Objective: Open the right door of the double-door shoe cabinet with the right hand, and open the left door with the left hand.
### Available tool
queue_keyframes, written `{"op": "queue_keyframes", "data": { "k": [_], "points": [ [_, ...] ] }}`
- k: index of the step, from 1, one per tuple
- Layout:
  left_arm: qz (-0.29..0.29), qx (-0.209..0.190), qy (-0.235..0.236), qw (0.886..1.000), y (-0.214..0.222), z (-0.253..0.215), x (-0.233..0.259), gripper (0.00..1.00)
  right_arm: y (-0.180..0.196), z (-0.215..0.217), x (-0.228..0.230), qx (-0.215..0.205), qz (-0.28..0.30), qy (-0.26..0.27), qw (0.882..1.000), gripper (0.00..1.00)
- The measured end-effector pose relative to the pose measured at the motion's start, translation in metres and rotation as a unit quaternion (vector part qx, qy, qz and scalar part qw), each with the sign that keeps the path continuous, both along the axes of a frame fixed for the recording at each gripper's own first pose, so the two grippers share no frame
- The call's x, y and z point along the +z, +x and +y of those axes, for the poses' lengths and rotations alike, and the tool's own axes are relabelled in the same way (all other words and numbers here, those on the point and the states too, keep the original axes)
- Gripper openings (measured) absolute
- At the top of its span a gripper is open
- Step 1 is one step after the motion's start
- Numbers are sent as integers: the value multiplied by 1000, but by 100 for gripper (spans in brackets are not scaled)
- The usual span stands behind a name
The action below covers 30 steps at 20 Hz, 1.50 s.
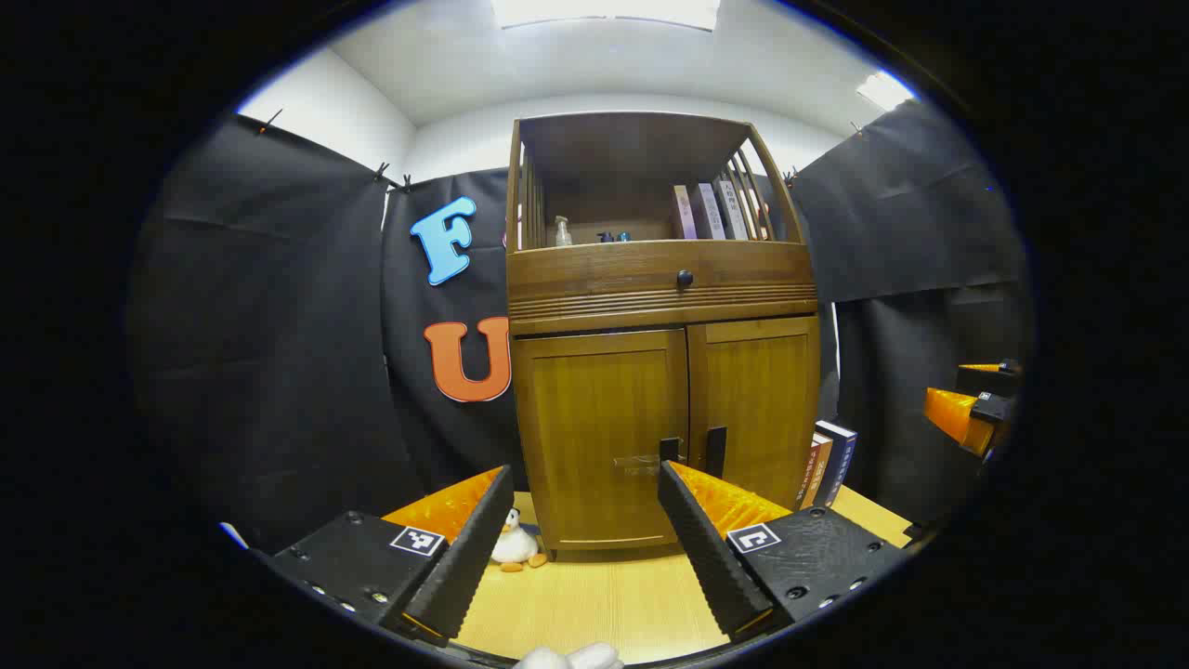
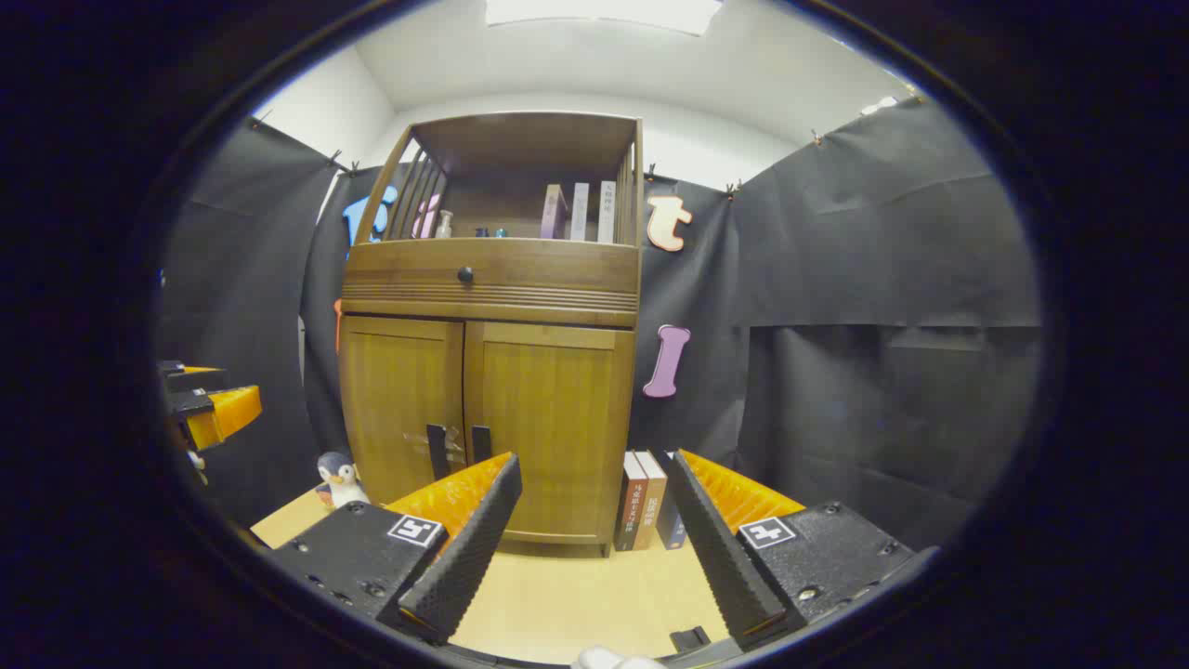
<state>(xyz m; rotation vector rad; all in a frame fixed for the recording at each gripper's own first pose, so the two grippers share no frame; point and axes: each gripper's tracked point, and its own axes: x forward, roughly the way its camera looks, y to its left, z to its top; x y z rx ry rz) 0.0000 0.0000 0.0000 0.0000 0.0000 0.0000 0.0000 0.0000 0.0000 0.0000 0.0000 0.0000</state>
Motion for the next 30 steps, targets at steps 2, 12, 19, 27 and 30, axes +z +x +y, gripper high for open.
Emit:
{"op": "queue_keyframes", "data": {
  "k": [2,12,19,27,30],
  "points": [
    [2,0,-5,1000,2,1,1,95,3,0,1,-2,0,-2,1000,100],
    [9,5,2,1000,3,14,-3,95,16,11,4,0,-7,5,1000,100],
    [8,-5,9,1000,-9,19,-20,95,44,27,-20,1,-4,-6,1000,100],
    [42,33,-21,998,-30,37,-46,96,153,84,-73,44,30,-23,998,100],
    [42,59,-21,997,-36,48,-42,96,196,112,-89,66,48,-12,997,100]
  ]
}}
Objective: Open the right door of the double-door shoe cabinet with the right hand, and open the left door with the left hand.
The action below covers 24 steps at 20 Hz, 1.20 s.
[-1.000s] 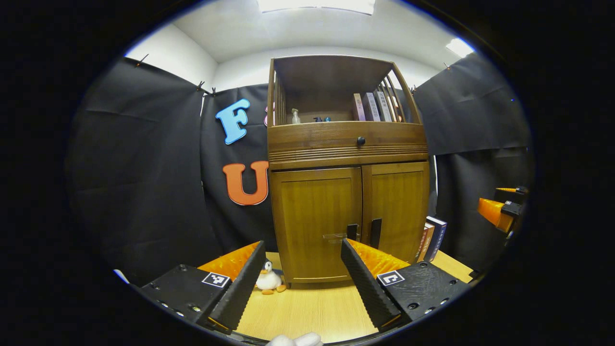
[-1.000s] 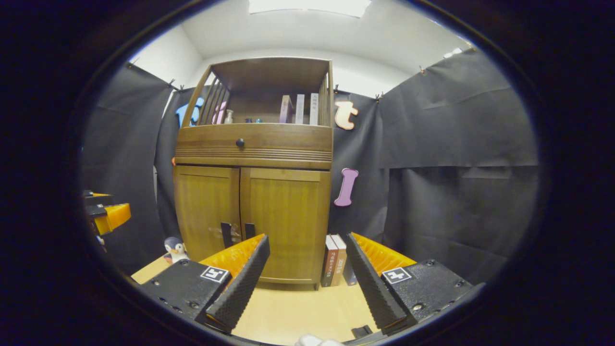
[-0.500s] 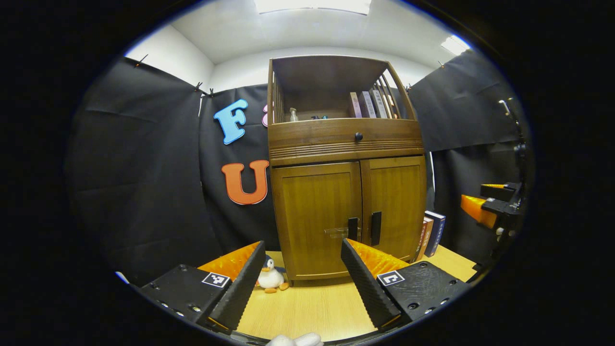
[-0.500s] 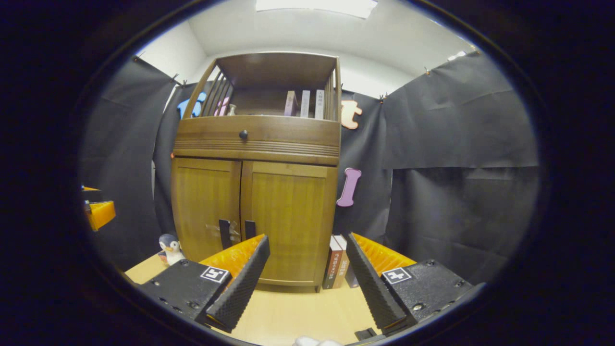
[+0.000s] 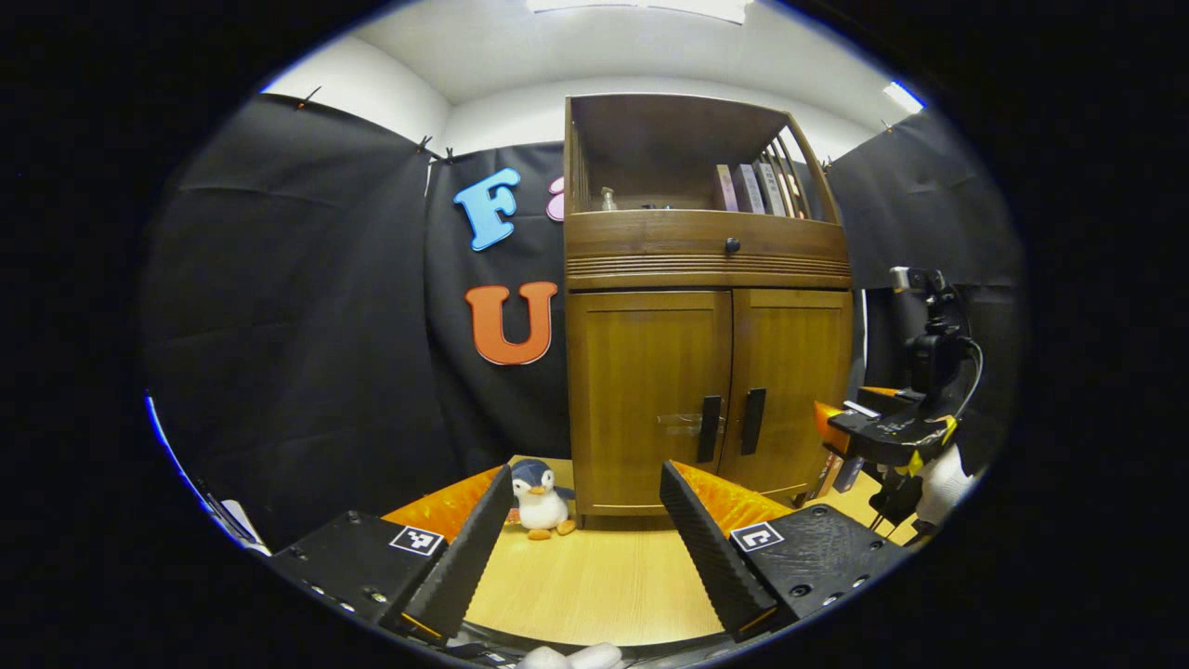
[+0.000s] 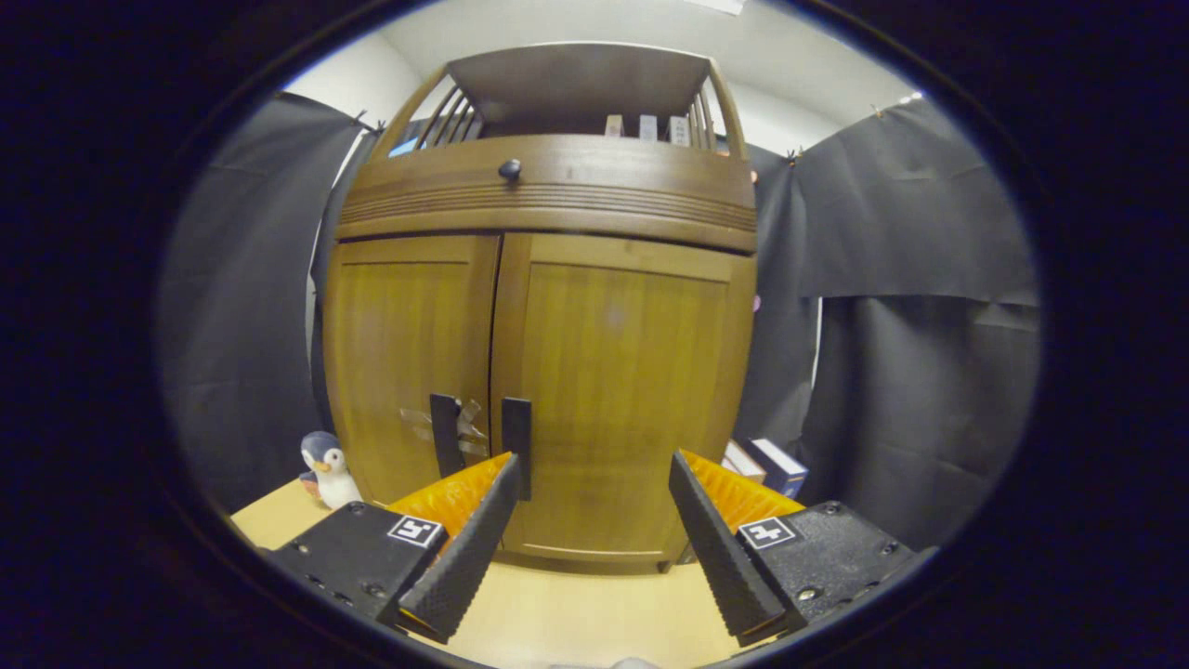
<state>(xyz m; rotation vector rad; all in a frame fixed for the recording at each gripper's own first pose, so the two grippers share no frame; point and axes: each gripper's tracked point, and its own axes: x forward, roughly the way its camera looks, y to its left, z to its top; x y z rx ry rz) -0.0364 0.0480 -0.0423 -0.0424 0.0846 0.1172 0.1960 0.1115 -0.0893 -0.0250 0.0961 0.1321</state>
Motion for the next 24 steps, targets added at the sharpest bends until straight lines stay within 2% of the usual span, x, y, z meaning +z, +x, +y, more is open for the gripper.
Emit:
{"op": "queue_keyframes", "data": {
  "k": [8,9,11,13,15,16,18,23,24],
  "points": [
    [11,61,-5,998,-10,12,2,96,82,48,-29,33,37,3,999,98],
    [14,69,-3,998,-10,15,1,100,92,54,-36,36,44,4,998,96],
    [21,82,-5,996,-12,17,-2,96,107,64,-44,40,57,7,998,92],
    [25,91,-8,995,-14,18,-2,100,115,73,-51,44,66,8,997,84],
    [26,97,-7,995,-13,19,-1,96,122,73,-53,40,62,6,997,78],
    [27,99,-7,995,-12,20,-2,96,125,73,-53,36,62,3,997,70],
    [24,102,-10,994,-10,21,1,96,129,77,-63,38,77,4,996,61],
    [10,107,-16,994,-11,25,8,96,138,79,-68,39,93,21,995,48],
    [8,108,-17,994,-11,27,9,96,137,78,-68,38,92,22,995,39]
  ]
}}
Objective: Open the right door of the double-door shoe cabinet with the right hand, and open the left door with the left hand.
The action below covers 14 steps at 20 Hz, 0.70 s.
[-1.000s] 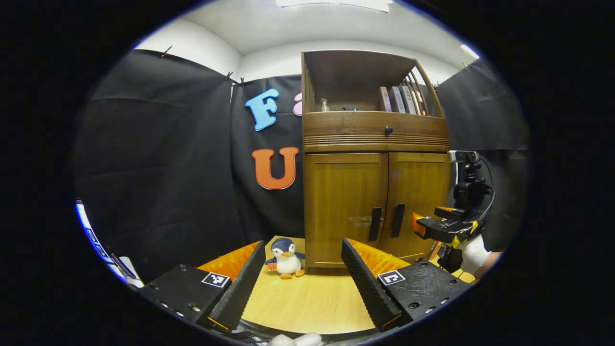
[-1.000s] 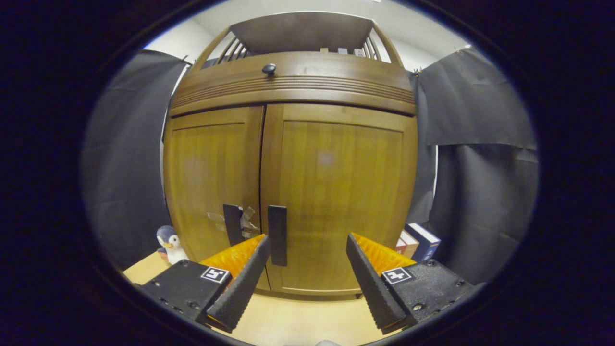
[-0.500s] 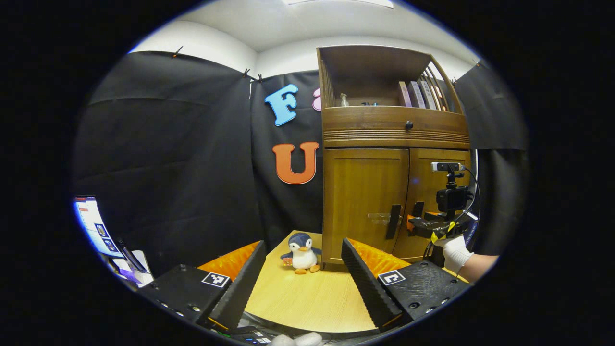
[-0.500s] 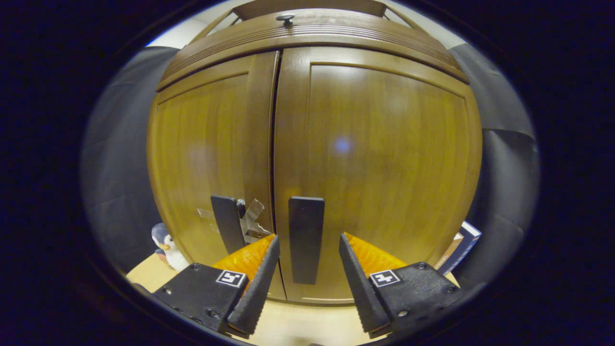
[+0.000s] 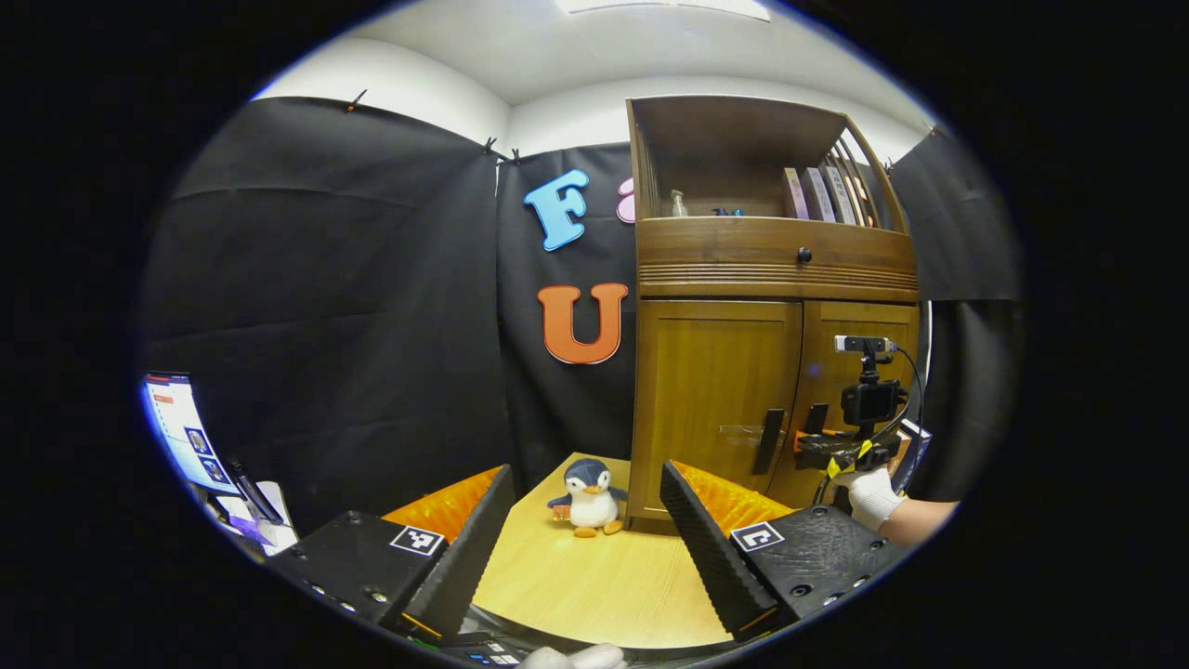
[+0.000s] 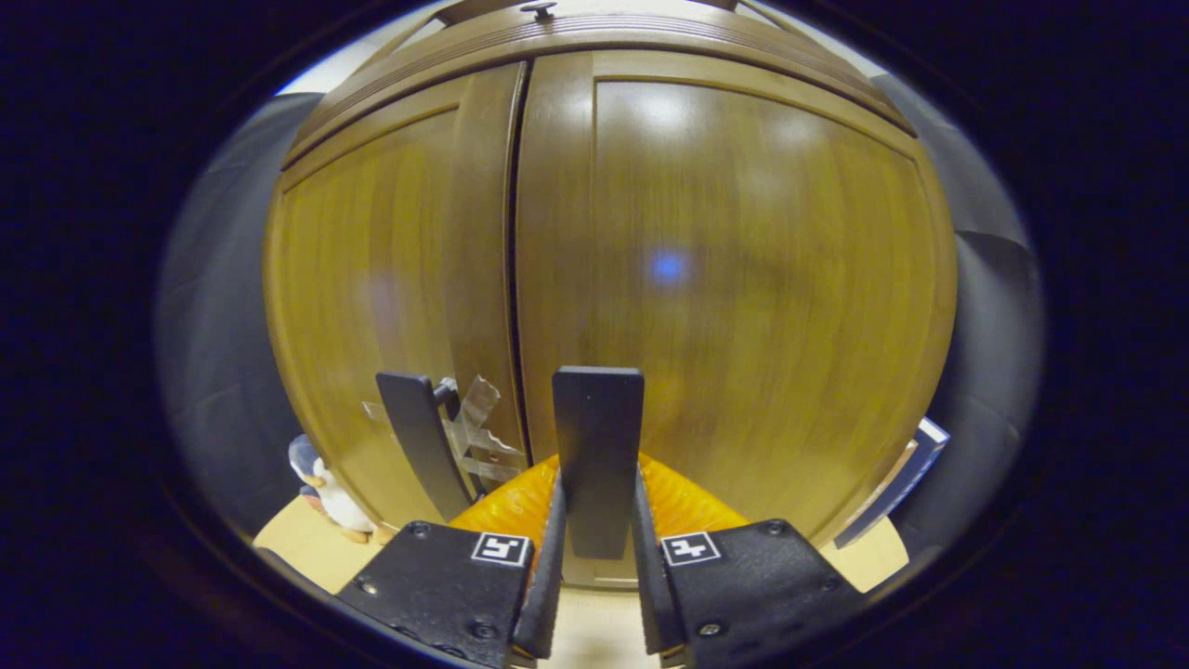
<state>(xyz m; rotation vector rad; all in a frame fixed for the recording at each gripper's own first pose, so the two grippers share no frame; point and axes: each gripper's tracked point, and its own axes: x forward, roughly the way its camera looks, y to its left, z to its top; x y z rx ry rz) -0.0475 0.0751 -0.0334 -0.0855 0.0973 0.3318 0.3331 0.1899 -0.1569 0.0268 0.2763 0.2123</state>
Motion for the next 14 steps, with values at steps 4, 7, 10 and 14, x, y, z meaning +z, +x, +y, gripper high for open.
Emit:
{"op": "queue_keyframes", "data": {
  "k": [4,7,10,14],
  "points": [
    [-3,-5,-9,1000,-7,1,-1,100,-5,-1,-1,7,7,-2,1000,34],
    [1,-8,-8,1000,-12,4,-5,96,-15,-5,-2,20,5,-11,1000,34],
    [2,-18,-10,1000,-15,2,-8,97,-42,-13,-3,30,7,-12,999,33],
    [4,-35,-8,999,-16,0,-9,96,-69,-26,-2,47,7,-16,999,33]
  ]
}}
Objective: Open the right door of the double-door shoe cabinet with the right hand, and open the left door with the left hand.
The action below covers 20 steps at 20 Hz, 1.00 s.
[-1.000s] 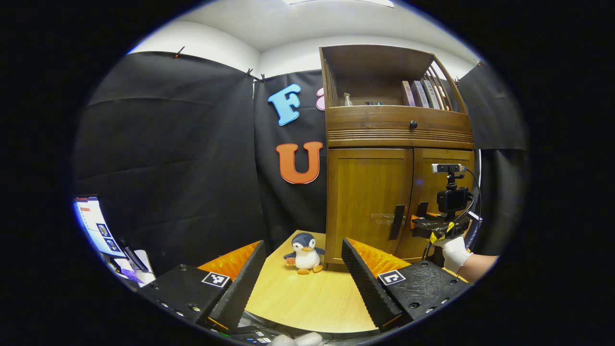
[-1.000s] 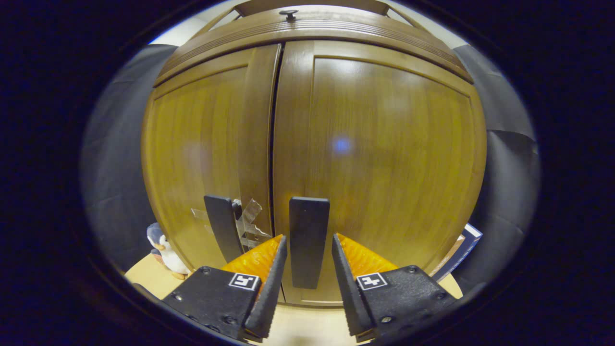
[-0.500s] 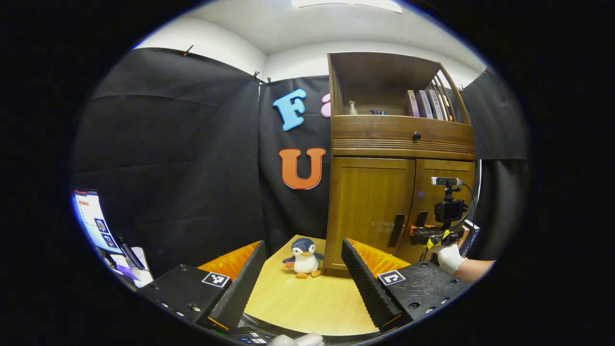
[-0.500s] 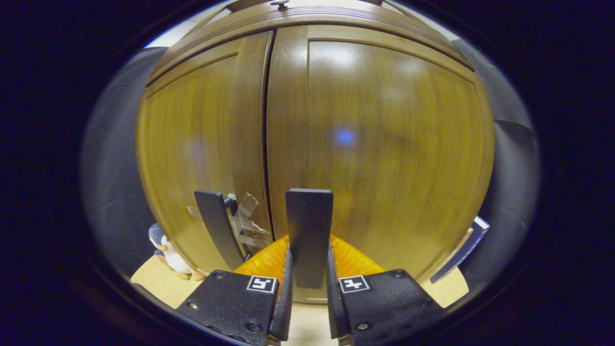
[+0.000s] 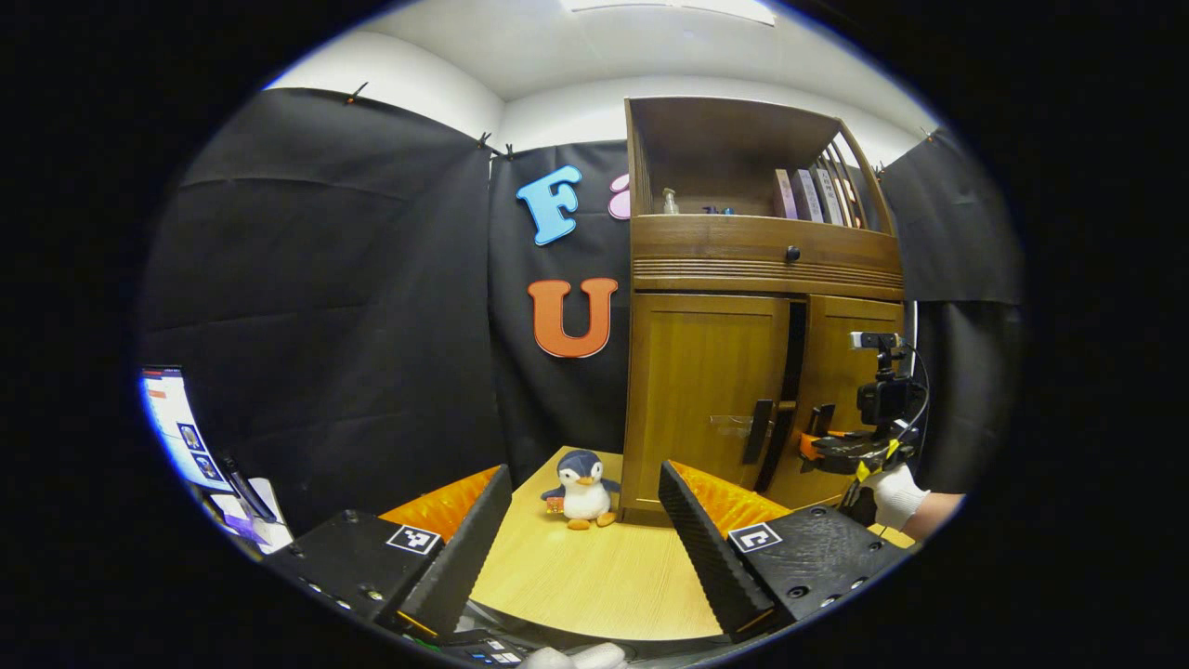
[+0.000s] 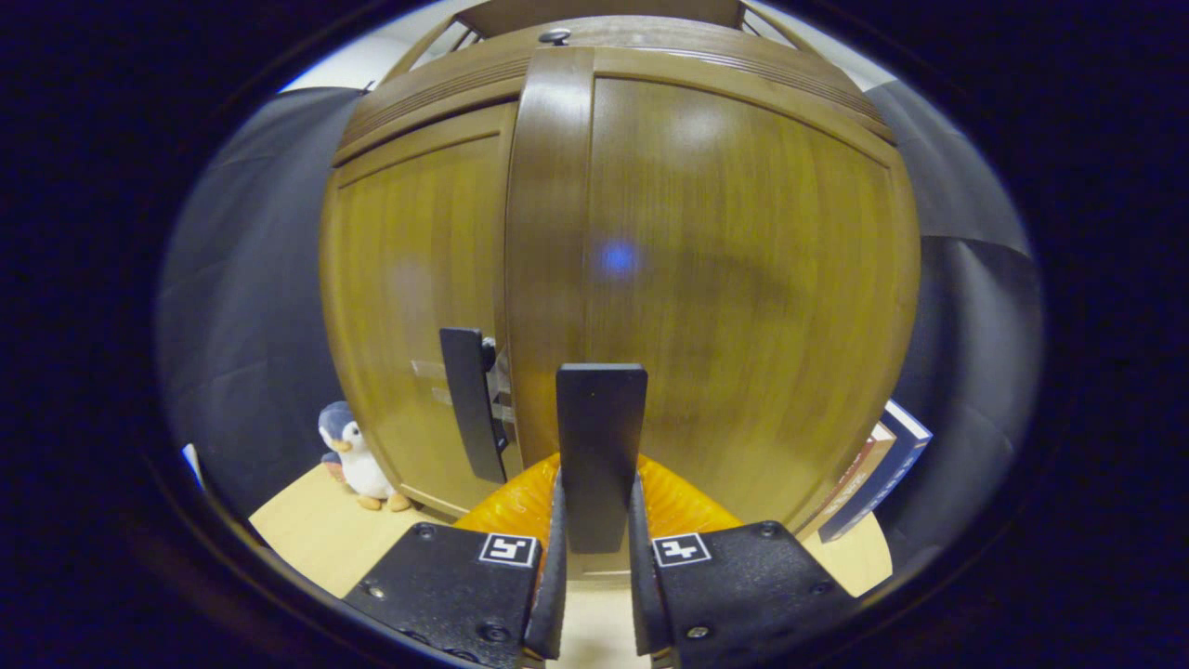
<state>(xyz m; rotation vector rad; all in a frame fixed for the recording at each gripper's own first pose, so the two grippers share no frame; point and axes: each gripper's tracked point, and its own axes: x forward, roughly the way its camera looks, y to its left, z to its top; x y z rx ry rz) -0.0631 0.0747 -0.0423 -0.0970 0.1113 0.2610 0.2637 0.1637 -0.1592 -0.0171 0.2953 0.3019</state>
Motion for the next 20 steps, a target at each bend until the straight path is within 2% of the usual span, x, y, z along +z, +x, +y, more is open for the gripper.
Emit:
{"op": "queue_keyframes", "data": {
  "k": [12,16,20],
  "points": [
    [-11,-76,-6,997,16,-35,4,96,-73,-58,-3,1,-4,-5,1000,32],
    [-12,-97,-6,995,20,-43,2,97,-94,-86,-4,-13,-1,-2,1000,30],
    [-11,-121,-9,993,27,-56,-1,96,-108,-112,-6,-43,7,2,999,28]
  ]
}}
